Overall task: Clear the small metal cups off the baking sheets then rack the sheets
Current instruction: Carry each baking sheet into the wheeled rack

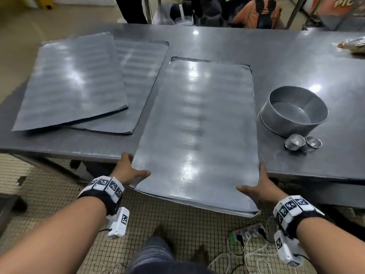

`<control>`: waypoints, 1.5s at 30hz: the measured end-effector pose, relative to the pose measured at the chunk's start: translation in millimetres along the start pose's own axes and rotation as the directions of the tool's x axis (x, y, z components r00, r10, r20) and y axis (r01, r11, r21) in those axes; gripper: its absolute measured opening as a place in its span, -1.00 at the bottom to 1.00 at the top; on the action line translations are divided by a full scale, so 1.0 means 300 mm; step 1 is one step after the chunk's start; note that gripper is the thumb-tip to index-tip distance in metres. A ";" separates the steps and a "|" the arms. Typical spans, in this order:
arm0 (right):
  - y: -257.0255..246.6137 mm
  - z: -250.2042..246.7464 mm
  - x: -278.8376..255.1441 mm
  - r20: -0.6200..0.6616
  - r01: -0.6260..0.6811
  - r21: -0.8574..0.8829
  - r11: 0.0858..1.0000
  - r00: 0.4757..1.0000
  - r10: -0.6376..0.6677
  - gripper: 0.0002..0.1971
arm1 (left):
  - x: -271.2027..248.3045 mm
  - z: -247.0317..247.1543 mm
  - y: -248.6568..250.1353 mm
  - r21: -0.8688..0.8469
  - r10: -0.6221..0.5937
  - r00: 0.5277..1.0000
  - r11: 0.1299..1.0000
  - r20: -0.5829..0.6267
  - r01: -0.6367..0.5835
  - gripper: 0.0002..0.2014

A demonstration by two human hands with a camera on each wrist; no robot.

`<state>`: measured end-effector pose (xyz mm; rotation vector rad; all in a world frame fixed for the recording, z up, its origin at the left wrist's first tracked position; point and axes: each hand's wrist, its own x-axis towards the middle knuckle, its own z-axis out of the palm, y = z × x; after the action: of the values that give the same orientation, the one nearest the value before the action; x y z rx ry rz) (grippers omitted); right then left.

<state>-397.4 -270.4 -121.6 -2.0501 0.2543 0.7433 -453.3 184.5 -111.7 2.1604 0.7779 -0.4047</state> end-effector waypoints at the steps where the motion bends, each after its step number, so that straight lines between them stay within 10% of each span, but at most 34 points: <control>1: 0.020 -0.008 -0.001 0.027 -0.002 -0.018 1.000 1.000 0.003 0.41 | -0.007 0.005 -0.015 -0.011 -0.015 0.999 1.000 0.037 0.016 -0.08; 7: 0.112 -0.035 -0.038 -0.158 -0.013 0.180 0.984 0.987 0.042 0.27 | -0.028 0.037 -0.056 -0.055 0.066 0.959 0.997 0.274 -0.053 -0.50; 11: 0.113 0.012 -0.014 -0.296 0.014 0.221 0.975 0.954 0.053 -0.16 | -0.005 0.087 -0.053 -0.287 0.118 0.985 0.955 0.123 -0.078 -0.26; 24: 0.137 -0.003 0.020 -0.367 0.116 0.120 0.986 0.928 -0.064 -0.64 | -0.011 0.126 -0.043 -0.338 0.210 0.977 0.917 -0.046 -0.213 -0.67; 45: -0.252 -0.124 -0.111 -0.468 0.466 -0.021 0.884 0.777 -0.421 -0.59 | -0.174 -0.172 0.108 -0.150 0.358 0.838 0.880 -0.411 -0.450 -0.67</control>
<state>-375.1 -261.9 -34.2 -2.0567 0.0565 -0.0604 -470.5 187.3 -33.5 2.1164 0.5047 0.3207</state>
